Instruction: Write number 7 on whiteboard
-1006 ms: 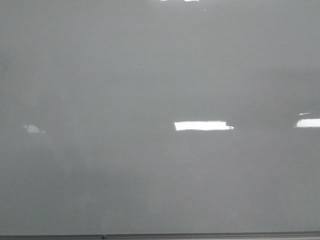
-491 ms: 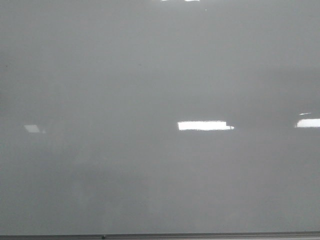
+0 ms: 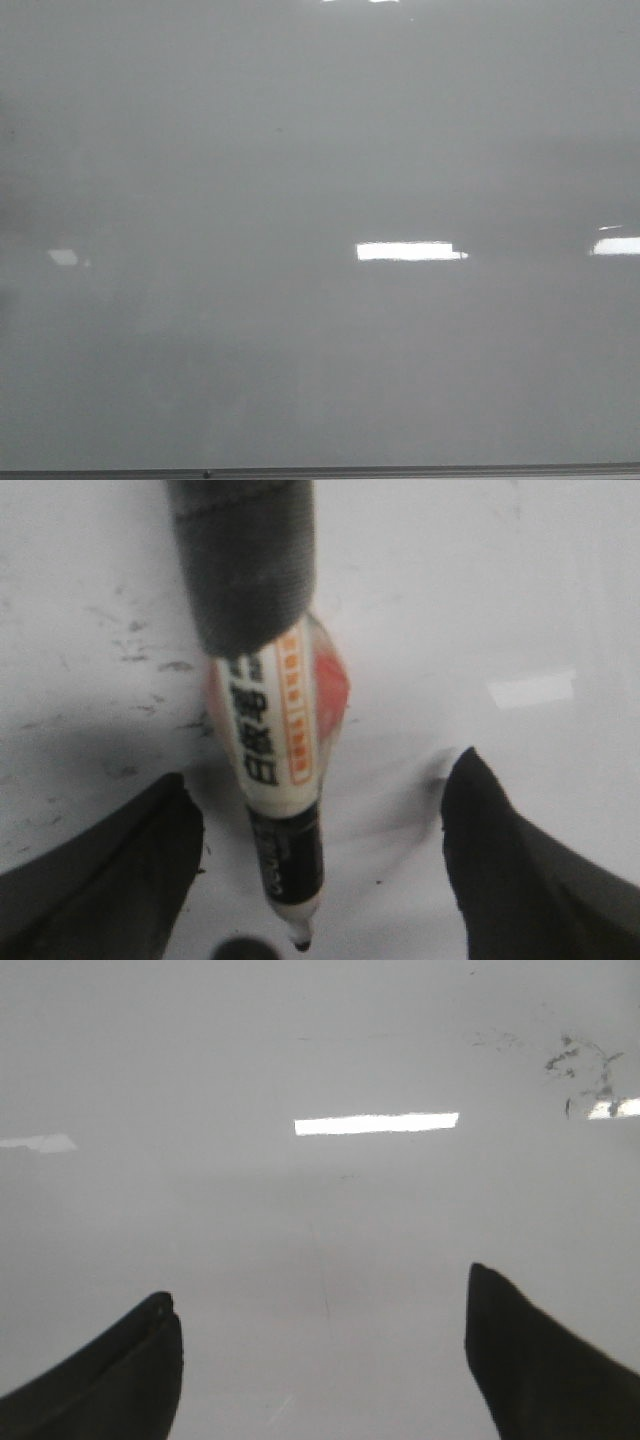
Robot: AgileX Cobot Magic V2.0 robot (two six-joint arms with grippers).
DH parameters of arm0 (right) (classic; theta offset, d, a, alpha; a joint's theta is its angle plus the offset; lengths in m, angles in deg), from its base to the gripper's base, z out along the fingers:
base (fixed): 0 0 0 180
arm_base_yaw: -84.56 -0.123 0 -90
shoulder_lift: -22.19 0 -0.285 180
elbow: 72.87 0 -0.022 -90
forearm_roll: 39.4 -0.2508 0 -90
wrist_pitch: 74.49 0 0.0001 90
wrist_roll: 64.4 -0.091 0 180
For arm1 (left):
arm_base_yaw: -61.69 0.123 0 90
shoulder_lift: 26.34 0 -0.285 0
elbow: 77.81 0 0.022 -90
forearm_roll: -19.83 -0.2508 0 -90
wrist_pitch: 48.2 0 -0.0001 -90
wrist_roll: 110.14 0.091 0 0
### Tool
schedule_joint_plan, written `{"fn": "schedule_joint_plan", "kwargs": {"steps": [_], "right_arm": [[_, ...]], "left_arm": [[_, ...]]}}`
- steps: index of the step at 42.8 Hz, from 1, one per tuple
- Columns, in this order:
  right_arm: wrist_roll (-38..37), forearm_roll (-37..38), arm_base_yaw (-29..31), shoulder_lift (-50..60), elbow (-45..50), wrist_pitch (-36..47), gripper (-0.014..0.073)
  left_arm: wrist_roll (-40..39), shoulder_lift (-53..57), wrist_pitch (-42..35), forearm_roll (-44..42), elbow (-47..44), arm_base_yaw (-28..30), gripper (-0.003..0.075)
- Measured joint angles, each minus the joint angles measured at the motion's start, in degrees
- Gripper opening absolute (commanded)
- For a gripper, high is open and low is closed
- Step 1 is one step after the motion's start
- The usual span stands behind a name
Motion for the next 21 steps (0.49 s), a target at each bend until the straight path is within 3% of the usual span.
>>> {"fn": "schedule_joint_plan", "kwargs": {"steps": [14,21], "right_arm": [[0.00,0.00,0.00,0.00,0.00,-0.21,0.0600],[0.00,0.00,0.00,0.00,0.00,-0.40,0.0600]], "left_arm": [[0.00,-0.92,-1.47,-0.02,0.00,0.00,0.0071],[0.00,0.08,1.64,-0.02,0.08,0.00,-0.0020]]}}
